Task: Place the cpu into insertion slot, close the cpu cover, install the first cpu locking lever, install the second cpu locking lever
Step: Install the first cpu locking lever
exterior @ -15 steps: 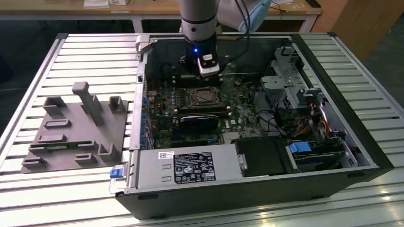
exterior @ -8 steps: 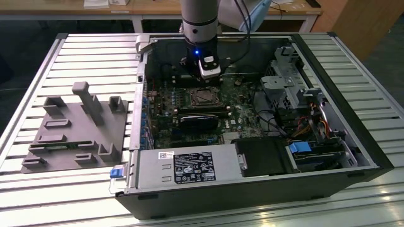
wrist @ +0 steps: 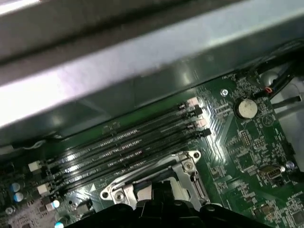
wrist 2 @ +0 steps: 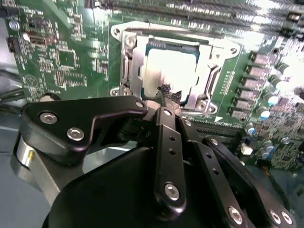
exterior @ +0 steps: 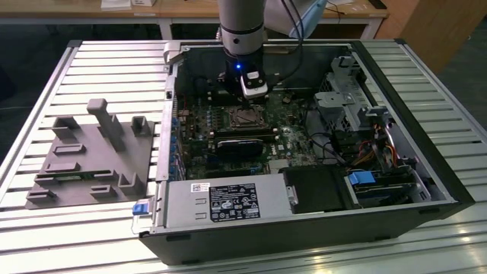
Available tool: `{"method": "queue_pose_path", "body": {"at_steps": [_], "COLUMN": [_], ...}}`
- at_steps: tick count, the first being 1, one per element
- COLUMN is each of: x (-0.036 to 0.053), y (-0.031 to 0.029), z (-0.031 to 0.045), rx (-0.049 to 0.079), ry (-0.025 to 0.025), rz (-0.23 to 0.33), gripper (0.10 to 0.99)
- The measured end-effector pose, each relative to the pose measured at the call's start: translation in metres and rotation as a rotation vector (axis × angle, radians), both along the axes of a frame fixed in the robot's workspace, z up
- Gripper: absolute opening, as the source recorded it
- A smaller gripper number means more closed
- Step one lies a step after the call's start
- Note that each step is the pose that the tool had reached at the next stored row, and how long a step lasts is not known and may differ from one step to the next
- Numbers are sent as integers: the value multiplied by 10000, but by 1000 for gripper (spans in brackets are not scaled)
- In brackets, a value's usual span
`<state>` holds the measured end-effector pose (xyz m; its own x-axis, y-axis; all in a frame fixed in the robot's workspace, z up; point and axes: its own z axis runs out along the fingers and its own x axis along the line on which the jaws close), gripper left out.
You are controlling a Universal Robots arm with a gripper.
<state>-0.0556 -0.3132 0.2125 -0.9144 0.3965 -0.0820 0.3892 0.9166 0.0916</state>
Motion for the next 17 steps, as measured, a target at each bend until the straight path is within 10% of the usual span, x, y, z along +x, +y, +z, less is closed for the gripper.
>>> {"method": "queue_pose_path", "body": {"at_steps": [17], "x": [1], "y": [-109], "z": [-5], "rx": [-394], "ry": [1], "rz": [-1], "gripper": [102]}}
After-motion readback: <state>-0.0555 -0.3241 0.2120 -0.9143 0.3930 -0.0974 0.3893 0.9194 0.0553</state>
